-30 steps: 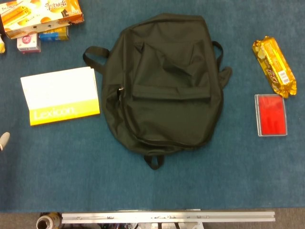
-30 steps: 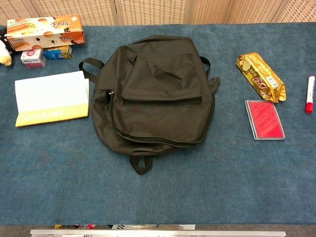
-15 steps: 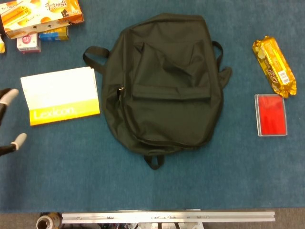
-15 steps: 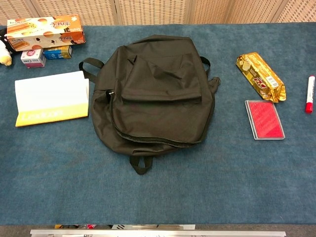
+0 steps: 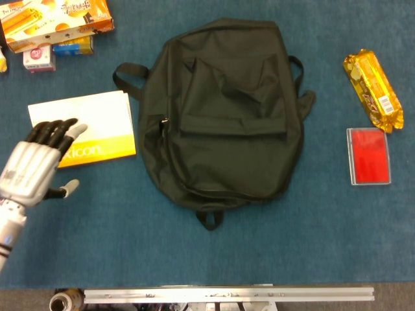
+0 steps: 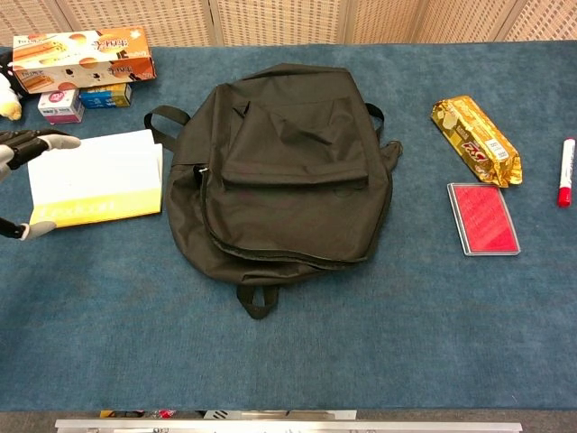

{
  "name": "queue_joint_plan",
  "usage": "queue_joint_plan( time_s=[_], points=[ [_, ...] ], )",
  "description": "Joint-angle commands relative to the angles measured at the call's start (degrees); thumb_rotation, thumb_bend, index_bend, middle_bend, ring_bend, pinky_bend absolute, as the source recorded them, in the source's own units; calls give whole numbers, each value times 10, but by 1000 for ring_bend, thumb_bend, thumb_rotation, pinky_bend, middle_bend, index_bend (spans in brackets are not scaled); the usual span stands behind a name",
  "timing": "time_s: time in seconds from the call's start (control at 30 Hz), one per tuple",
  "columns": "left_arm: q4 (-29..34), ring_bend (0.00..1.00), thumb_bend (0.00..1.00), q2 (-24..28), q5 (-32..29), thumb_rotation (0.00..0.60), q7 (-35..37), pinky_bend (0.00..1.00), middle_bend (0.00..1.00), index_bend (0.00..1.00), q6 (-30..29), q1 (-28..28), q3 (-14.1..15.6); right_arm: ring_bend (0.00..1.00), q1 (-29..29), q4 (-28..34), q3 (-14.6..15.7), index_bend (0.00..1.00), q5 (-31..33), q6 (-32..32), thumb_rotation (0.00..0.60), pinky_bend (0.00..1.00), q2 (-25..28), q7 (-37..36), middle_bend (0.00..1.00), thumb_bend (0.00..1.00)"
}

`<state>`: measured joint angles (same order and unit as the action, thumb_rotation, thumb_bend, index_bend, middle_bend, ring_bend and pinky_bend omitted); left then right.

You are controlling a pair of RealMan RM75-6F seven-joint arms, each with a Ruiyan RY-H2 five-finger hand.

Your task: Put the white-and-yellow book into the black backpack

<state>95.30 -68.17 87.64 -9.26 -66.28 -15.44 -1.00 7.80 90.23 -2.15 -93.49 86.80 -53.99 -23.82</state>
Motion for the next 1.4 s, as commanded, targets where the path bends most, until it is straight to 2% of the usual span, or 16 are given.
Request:
queue_joint_plan(
  time_s=[0.03,0.47,0.87,1.4],
  points=[
    [-4,98,204,-17,-39,600,-30,111,89,71,36,-23,-12,197,-2,-2,0,298,0,3,600,292,0,-2,282,166],
    [-41,90,190,-70,-202,600,-101,111,61,35,144,-84,-32,197,-4,-22,2,298,2,2,600,292,-8,-18,282,166],
    [-74,61,190,-100,-296,600,-139,111,38,0,182,-125,-31,197,-10,-35,7,298,-3,10,600,292,-9,-31,282,166],
    [-95,58,190,-107,-342,600,-127,111,51,0,189,-150,-31,197,-17,-40,12,298,-4,15,600,292,-8,-39,282,167]
  ],
)
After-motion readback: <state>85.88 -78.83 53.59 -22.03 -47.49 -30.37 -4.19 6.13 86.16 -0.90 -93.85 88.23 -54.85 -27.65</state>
